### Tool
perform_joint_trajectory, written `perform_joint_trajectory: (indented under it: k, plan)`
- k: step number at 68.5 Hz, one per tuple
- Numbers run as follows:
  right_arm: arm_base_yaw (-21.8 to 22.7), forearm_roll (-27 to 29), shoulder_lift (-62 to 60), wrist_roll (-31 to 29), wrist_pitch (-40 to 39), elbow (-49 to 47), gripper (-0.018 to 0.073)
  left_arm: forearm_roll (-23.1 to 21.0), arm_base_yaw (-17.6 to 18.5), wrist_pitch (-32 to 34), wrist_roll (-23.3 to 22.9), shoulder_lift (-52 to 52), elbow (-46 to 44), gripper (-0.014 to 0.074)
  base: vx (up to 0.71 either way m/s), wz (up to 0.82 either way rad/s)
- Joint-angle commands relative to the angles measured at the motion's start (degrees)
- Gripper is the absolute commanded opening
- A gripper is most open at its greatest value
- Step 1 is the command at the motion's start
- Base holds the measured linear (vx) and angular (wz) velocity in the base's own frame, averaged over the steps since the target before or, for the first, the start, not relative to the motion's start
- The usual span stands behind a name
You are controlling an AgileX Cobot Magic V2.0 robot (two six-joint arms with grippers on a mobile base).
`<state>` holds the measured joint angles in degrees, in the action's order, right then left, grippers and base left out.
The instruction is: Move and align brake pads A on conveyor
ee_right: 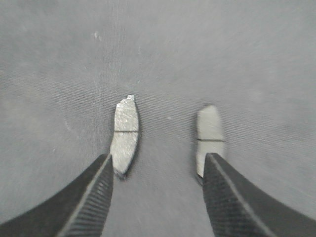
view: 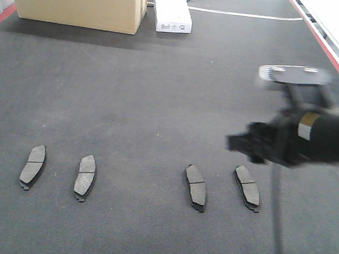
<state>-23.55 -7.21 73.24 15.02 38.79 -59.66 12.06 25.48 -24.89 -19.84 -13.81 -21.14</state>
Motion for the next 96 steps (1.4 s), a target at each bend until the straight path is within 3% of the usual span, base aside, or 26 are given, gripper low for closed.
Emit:
perform_joint_trajectory:
  k: [1,36,67,72,75,83,96]
  plan:
    - [0.1,-1.4,-8.1,0.3,-4.4,2.7,0.04,0.2,0.3,3.9,-0.1,-0.6,-1.4,0.0407,0.0,0.0]
    - [0.1,-3.8,-54.4,-1.2,-10.2,27.7,0.04,0.2,0.3,3.9,-0.1,-0.6,-1.4,0.0407,0.0,0.0]
    - [0.1,-3.7,-63.2,-2.3,-13.3,34.1,0.0393,0.3,0.3,4.2,-0.1,-0.6,-1.4,0.0405,0.0,0.0]
    - [0.1,-3.7,-63.2,-2.4,-13.2,34.1,0.0342,0.3,0.3,4.2,-0.1,-0.6,-1.4,0.0362,0.0,0.0]
    - [0.1,-3.7,-63.2,-2.6,-13.2,34.1,0.0274,0.3,0.3,4.3,-0.1,-0.6,-1.4,0.0293,0.0,0.0]
    - [0.1,-3.7,-63.2,-3.1,-13.2,34.1,0.0002,0.3,0.3,4.3,-0.1,-0.6,-1.4,-0.0011,0.0,0.0]
    - [0.1,-2.0,-63.2,-3.0,-9.7,34.1,-0.0011,0.2,0.3,4.4,-0.1,-0.6,-1.4,-0.0007,0.0,0.0]
